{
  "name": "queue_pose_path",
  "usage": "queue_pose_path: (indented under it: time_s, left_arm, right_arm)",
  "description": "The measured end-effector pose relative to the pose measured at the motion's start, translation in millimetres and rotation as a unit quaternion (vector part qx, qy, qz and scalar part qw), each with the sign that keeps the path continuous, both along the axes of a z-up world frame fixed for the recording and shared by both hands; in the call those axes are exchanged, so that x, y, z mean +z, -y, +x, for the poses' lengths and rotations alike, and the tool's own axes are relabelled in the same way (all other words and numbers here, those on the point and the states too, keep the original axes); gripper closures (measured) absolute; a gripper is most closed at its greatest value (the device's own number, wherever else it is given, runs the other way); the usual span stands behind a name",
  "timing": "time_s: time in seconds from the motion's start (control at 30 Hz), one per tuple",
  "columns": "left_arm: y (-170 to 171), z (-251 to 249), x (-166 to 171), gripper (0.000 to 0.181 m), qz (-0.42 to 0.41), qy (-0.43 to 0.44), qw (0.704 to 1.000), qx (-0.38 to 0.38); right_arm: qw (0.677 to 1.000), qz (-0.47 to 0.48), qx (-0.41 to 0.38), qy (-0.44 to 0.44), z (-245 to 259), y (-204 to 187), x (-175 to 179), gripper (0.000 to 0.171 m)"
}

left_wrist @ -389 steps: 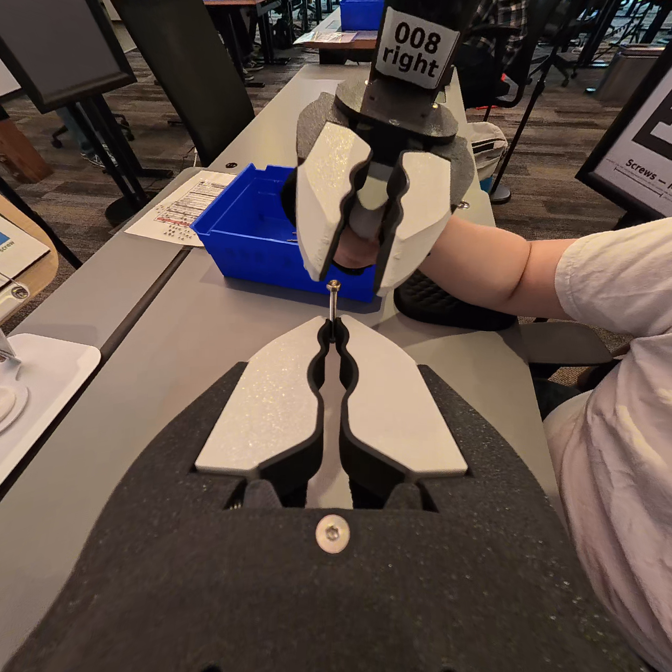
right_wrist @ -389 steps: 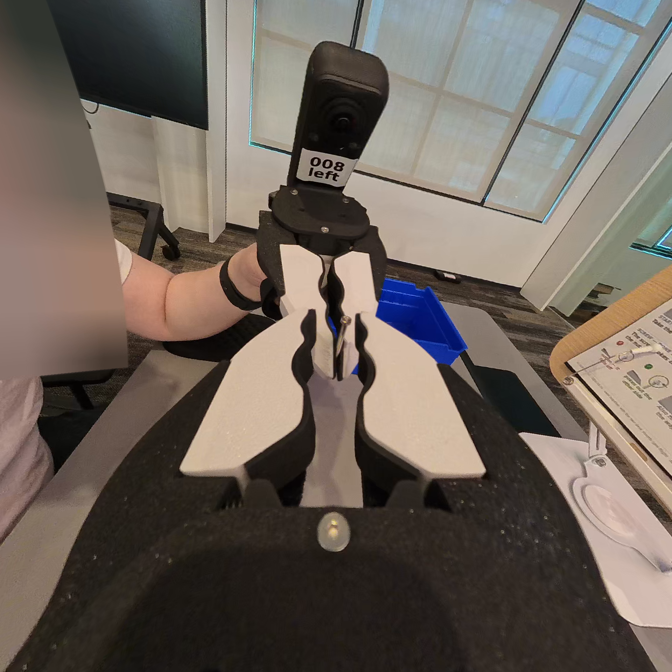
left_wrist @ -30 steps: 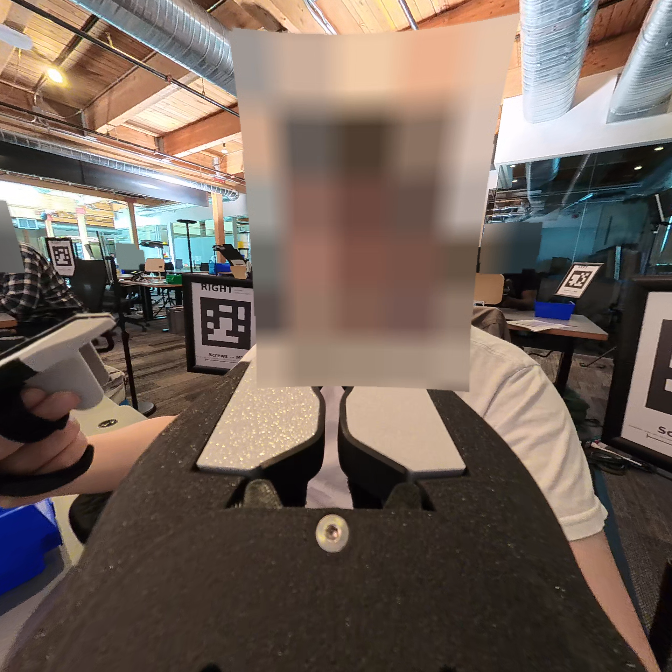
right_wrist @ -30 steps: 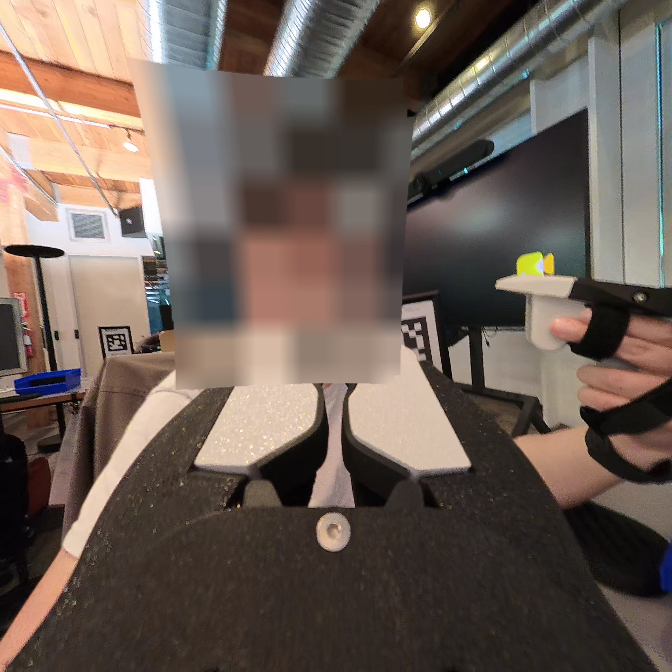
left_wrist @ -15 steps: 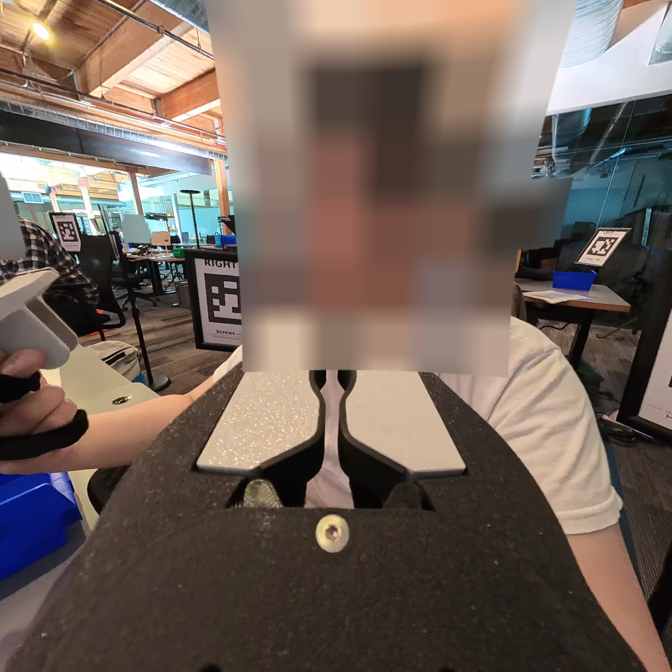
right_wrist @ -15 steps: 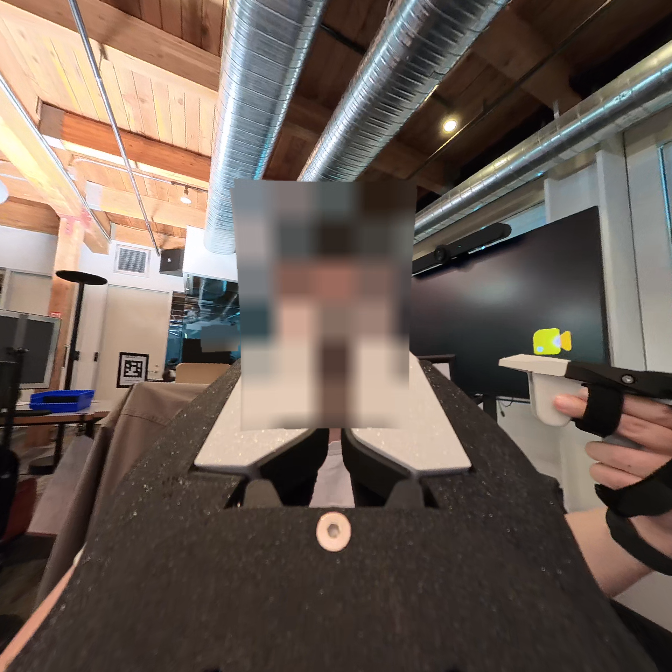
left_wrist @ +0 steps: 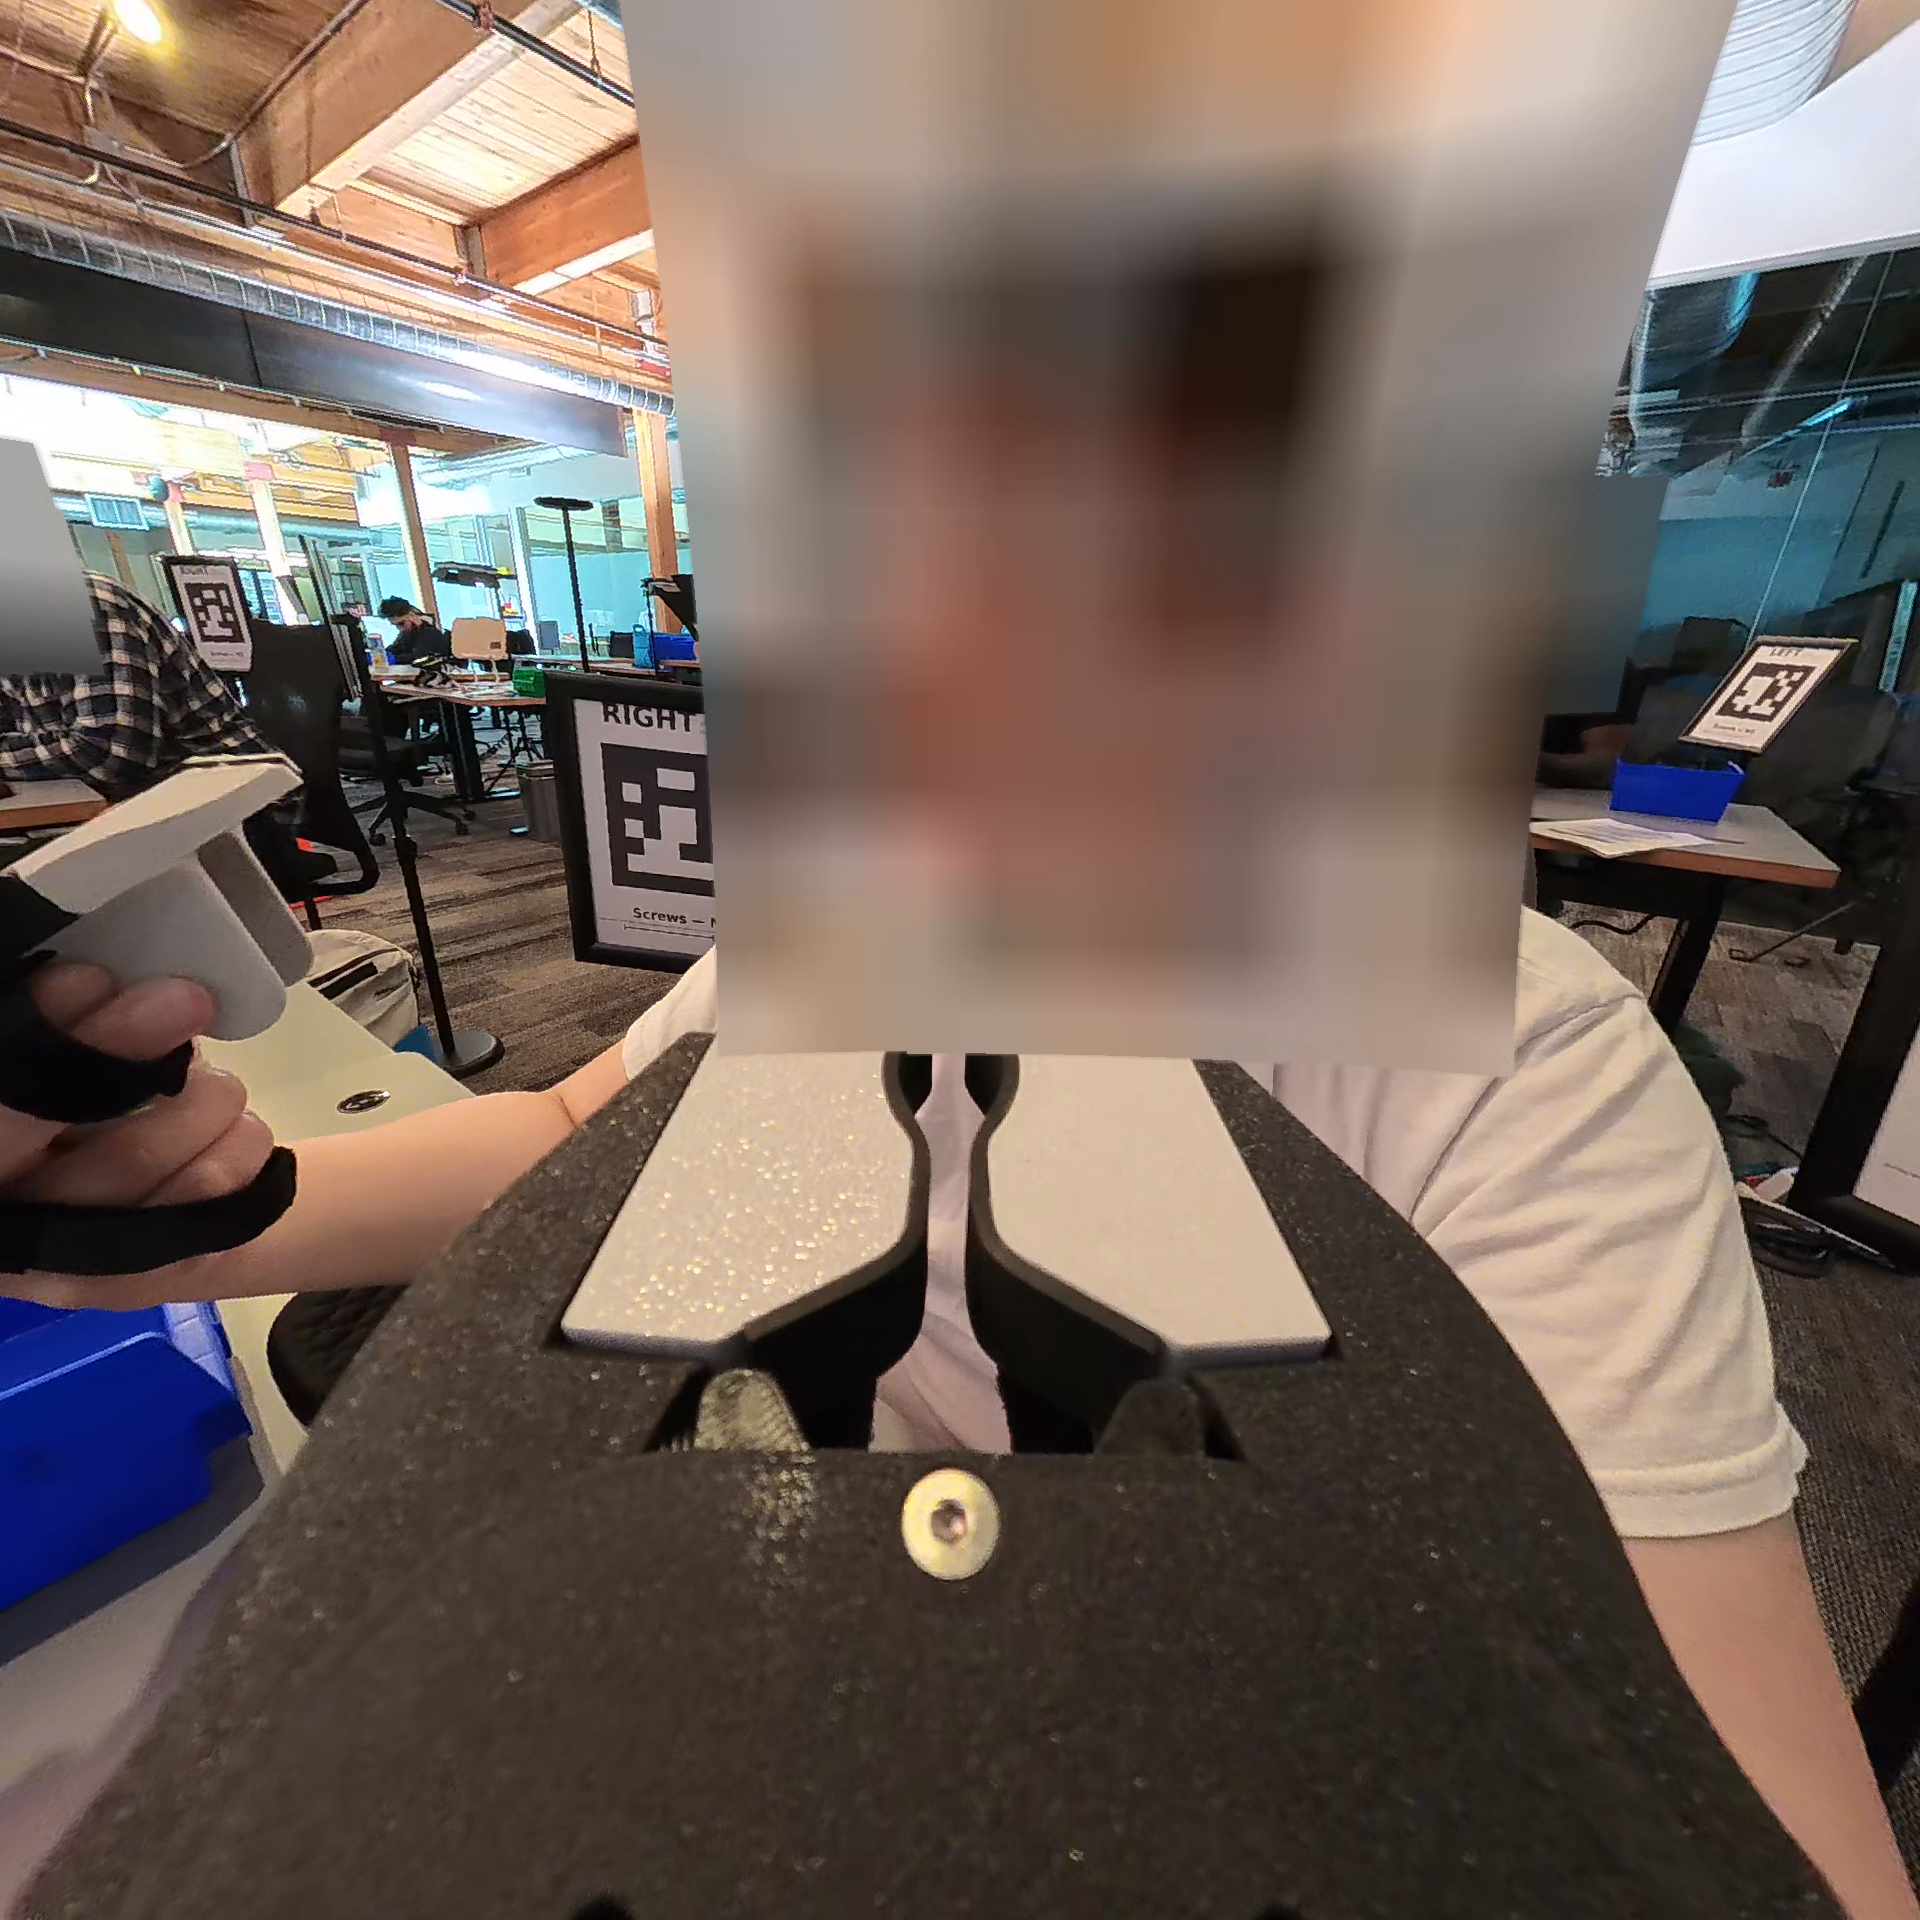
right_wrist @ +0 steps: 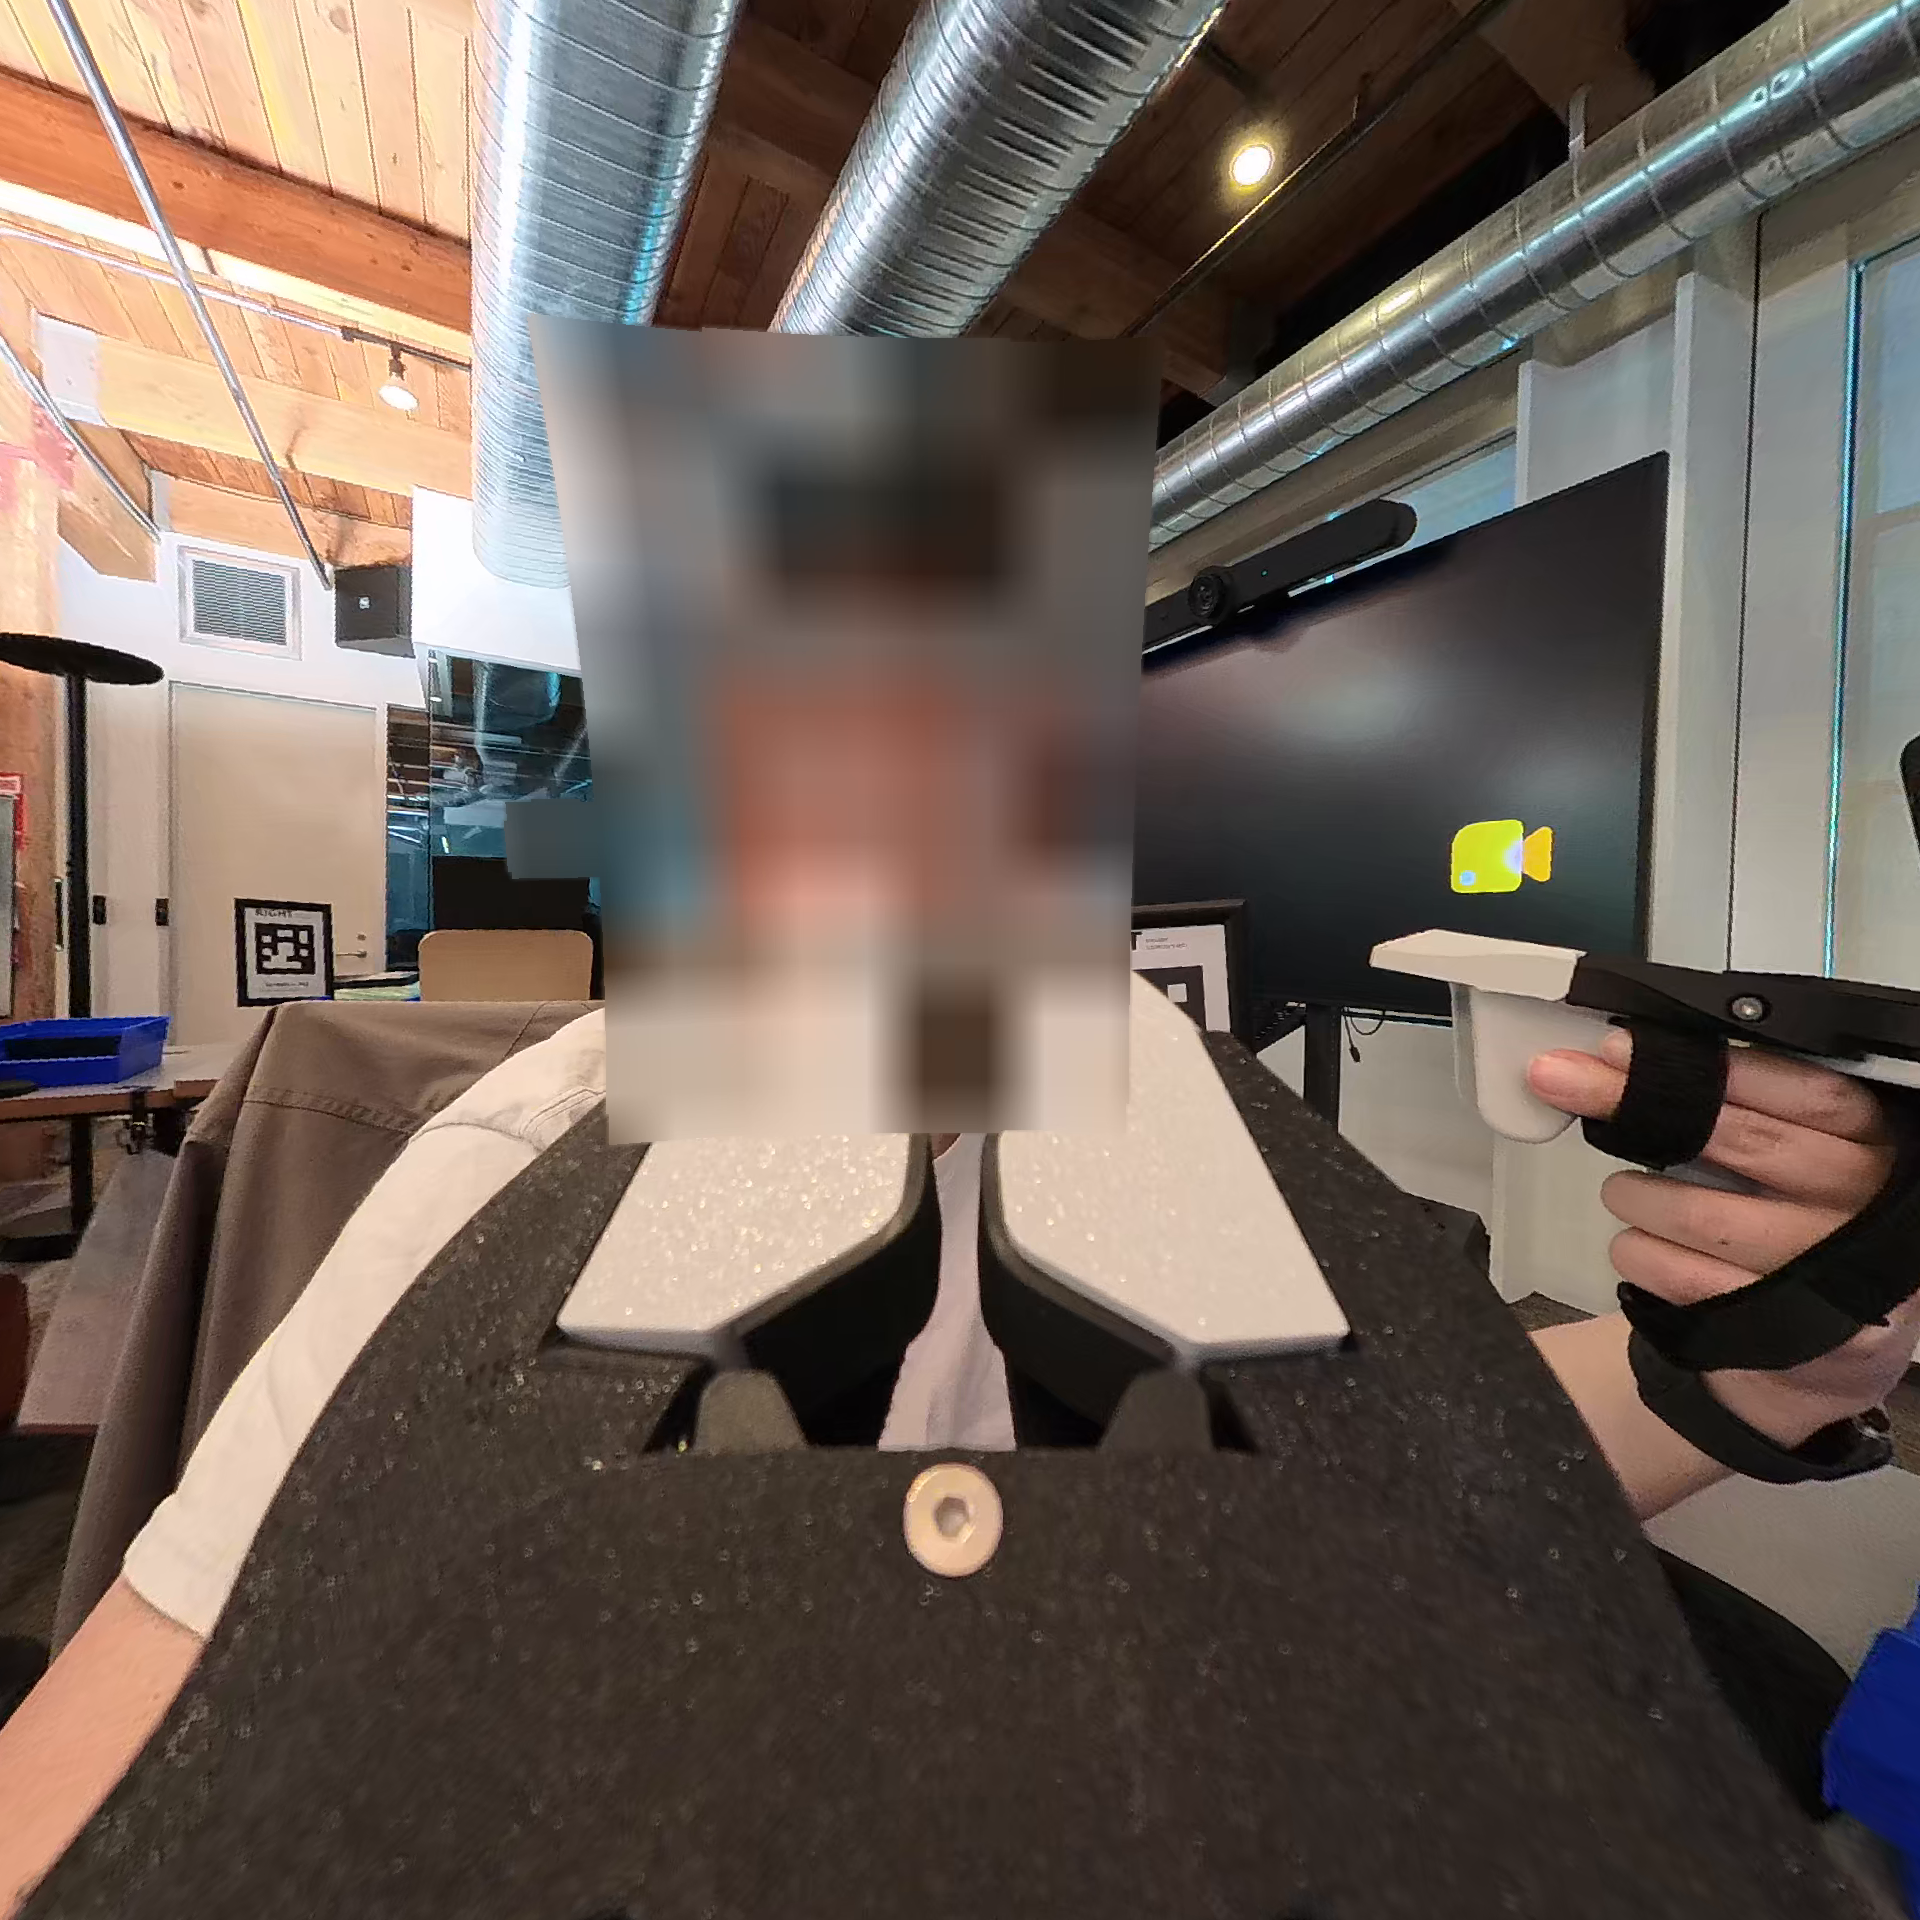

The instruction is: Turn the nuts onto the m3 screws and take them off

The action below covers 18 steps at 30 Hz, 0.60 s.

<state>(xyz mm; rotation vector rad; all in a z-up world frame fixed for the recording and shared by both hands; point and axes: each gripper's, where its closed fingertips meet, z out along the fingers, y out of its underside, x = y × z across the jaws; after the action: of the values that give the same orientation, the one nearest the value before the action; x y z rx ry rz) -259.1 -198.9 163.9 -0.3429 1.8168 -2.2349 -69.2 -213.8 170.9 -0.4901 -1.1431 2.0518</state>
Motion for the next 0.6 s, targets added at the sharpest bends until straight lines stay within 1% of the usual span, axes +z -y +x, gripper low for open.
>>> queue_pose_path:
  time_s: [0.17, 0.33, 0.47, 0.57, 0.6]
  left_arm:
    - [2, 1, -3, 0.181, 0.009, -0.004, 1.000, 0.001]
    - [3, 2, -3, 0.181, 0.012, -0.005, 1.000, 0.004]
    - [2, 3, -3, 0.181, 0.009, -0.006, 1.000, 0.008]
    - [2, 4, -4, 0.181, 0.011, -0.008, 1.000, 0.011]
    - [2, 5, -4, 0.181, 0.012, -0.009, 1.000, 0.012]
  right_arm:
    - [1.000, 0.010, -0.023, 0.001, -3, -1, -2, 0.171]
    - [0.998, 0.040, -0.047, 0.009, -10, 3, -7, 0.171]
    - [0.997, 0.051, -0.052, 0.013, -13, 5, -9, 0.171]
    - [0.997, 0.049, -0.051, 0.020, -15, 6, -10, 0.157]
    - [0.997, 0.052, -0.050, 0.022, -15, 7, -11, 0.155]
